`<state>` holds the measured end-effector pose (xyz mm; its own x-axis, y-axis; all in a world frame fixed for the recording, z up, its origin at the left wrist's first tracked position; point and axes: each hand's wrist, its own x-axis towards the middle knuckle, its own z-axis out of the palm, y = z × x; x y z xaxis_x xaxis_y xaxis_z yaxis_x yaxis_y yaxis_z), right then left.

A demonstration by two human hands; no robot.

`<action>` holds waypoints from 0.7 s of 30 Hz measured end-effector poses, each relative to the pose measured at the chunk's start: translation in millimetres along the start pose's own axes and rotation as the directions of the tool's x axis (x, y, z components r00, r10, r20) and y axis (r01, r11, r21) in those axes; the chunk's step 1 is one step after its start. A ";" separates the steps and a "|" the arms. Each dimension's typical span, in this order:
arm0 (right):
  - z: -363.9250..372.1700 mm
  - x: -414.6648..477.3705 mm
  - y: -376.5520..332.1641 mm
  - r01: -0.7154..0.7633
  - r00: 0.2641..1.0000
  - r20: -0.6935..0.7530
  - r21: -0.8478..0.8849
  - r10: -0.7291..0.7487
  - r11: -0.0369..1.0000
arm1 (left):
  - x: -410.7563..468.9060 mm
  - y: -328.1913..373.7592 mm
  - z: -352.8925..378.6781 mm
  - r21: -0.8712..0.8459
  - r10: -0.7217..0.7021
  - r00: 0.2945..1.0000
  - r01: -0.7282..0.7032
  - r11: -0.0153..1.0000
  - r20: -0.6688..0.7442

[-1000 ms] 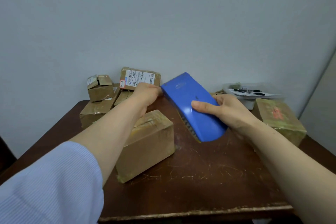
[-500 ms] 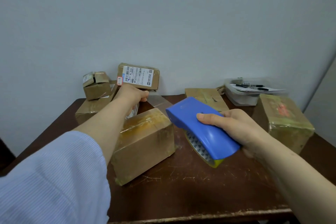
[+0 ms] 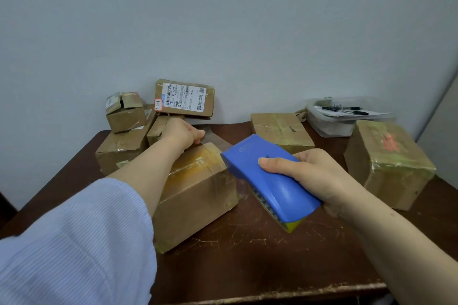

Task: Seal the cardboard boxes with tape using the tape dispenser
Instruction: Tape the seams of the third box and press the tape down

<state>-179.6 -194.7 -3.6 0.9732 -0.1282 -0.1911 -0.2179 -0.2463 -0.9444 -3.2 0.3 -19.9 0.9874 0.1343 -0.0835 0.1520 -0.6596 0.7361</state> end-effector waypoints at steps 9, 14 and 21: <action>0.1 3.9 9.3 -0.026 1.000 0.017 0.034 0.025 0.999 | 11.3 -7.2 12.8 0.207 0.013 1.000 -0.014 0.978 0.005; 1.0 4.4 13.2 -0.037 0.999 0.018 0.070 0.036 0.997 | 10.0 -10.4 14.2 0.323 0.041 0.999 -0.037 0.946 -0.005; -2.0 6.1 11.7 -0.035 0.997 0.068 0.094 0.029 0.995 | -21.7 -3.1 8.1 0.355 0.429 0.895 -0.363 0.862 -0.126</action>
<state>-176.3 -200.3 -15.3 0.9693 -0.0697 -0.2359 -0.2440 -0.1507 -0.9580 -24.8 -6.5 -25.8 0.9431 -0.0697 0.3251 -0.2119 -0.8795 0.4262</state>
